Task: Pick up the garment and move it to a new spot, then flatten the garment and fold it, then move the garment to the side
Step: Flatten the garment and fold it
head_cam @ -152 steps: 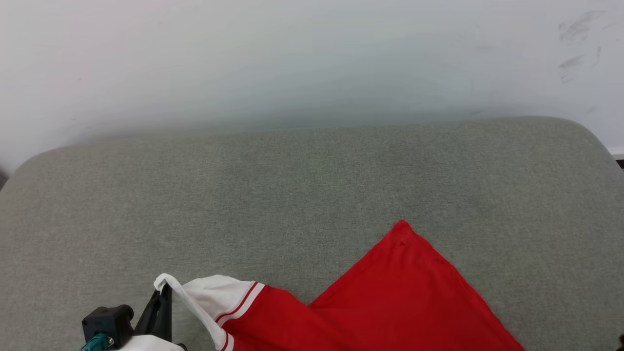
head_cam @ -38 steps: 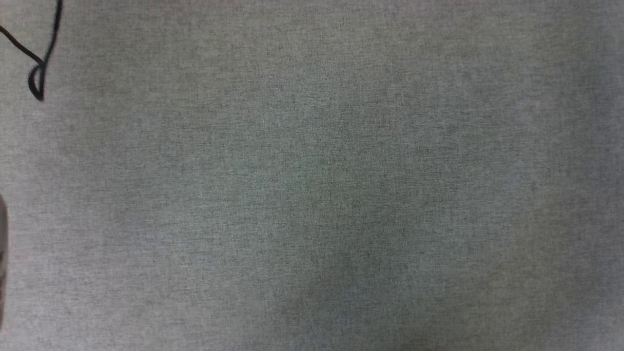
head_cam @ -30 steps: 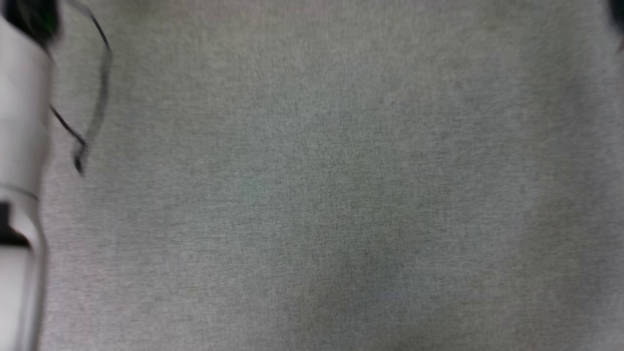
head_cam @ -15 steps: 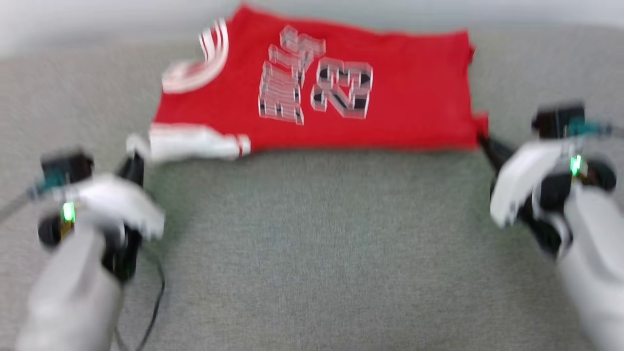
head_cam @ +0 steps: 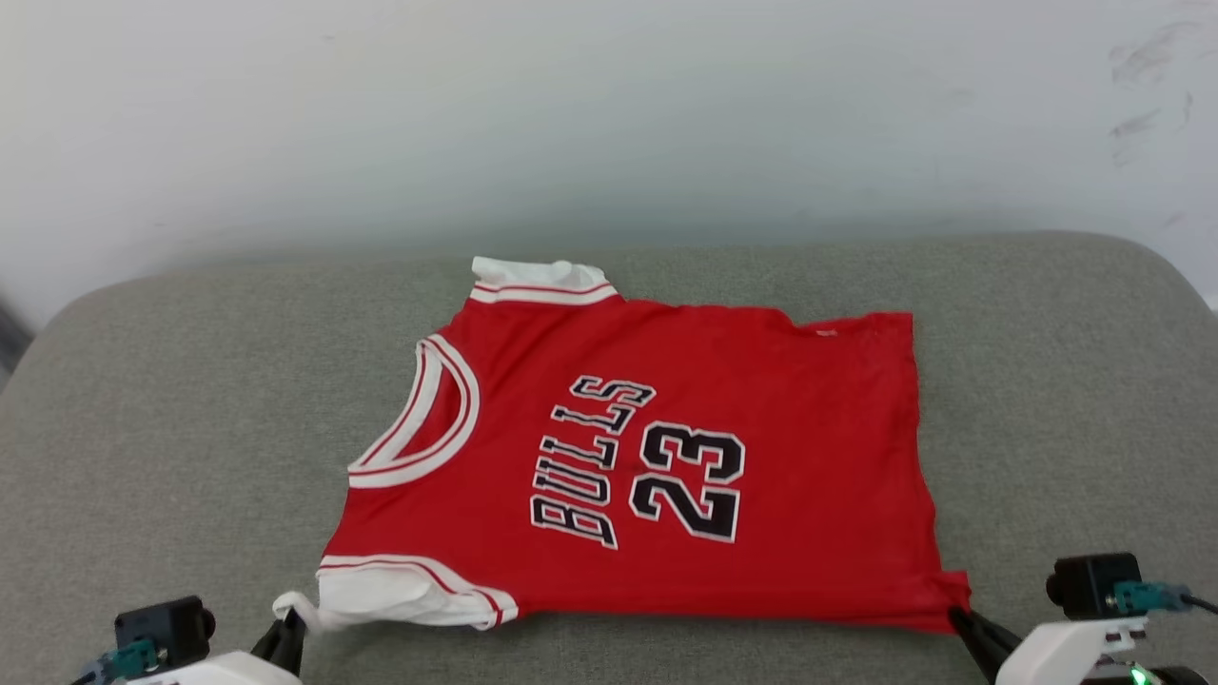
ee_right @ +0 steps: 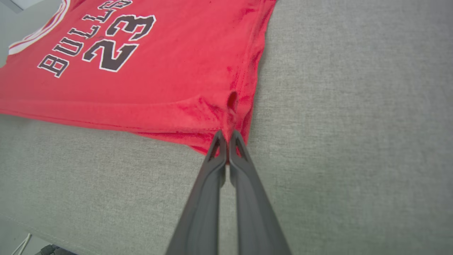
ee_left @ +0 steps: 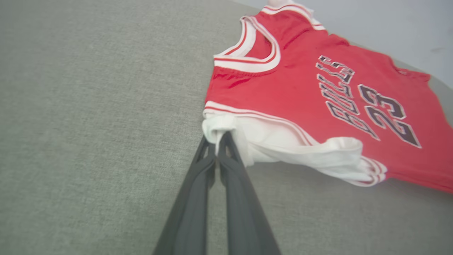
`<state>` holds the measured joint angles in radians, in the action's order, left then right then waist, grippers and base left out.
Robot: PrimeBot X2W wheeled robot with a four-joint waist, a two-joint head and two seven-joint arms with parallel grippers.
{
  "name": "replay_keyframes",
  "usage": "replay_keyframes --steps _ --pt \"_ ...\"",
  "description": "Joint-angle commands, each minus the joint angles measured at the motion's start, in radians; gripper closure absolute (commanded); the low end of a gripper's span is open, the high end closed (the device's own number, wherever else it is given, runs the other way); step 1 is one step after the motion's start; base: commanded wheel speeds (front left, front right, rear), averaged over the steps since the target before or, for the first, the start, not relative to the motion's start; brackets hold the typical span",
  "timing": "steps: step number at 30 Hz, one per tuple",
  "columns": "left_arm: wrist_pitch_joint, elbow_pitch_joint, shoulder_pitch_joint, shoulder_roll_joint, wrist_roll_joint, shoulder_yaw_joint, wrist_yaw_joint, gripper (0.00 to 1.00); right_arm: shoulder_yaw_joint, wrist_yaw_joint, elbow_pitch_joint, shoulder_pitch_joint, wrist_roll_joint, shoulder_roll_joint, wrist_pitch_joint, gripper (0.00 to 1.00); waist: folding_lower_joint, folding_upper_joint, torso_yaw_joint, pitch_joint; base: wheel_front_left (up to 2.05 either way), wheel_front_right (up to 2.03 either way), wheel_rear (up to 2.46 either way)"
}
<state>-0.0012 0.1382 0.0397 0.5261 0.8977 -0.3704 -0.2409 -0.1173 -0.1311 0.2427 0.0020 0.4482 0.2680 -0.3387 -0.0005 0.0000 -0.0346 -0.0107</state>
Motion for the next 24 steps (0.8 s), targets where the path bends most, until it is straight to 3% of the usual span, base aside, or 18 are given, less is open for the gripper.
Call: replay_keyframes --steps 1,6,10,16,24 --pt "0.011 -0.035 0.032 0.019 0.006 0.009 -0.021 1.00 0.018 0.001 -0.032 0.026 -0.004 -0.010 -0.008 1.00 0.0005 0.0000 0.014 -0.020 0.00 0.00 0.00" --pt "0.060 -0.255 0.177 0.067 0.012 0.026 -0.126 1.00 0.123 0.001 -0.190 0.183 -0.047 -0.053 -0.119 1.00 0.0005 0.0000 0.026 -0.033 0.00 0.00 0.00" --pt "0.063 -0.354 0.183 0.076 -0.004 0.026 -0.155 1.00 0.165 0.001 -0.279 0.217 -0.040 -0.101 -0.158 1.00 0.0005 0.0000 0.034 -0.023 0.00 0.00 0.00" --pt "0.052 -0.336 0.059 0.033 -0.020 -0.001 -0.111 1.00 0.172 0.001 -0.312 0.152 -0.059 -0.121 -0.194 1.00 0.0005 0.0000 0.041 0.032 0.00 0.00 0.00" --pt "0.005 -0.163 -0.174 -0.030 -0.044 -0.016 -0.020 1.00 0.154 0.001 -0.243 -0.034 -0.072 -0.096 -0.177 1.00 0.0005 0.0000 0.035 0.189 0.00 0.00 0.00"
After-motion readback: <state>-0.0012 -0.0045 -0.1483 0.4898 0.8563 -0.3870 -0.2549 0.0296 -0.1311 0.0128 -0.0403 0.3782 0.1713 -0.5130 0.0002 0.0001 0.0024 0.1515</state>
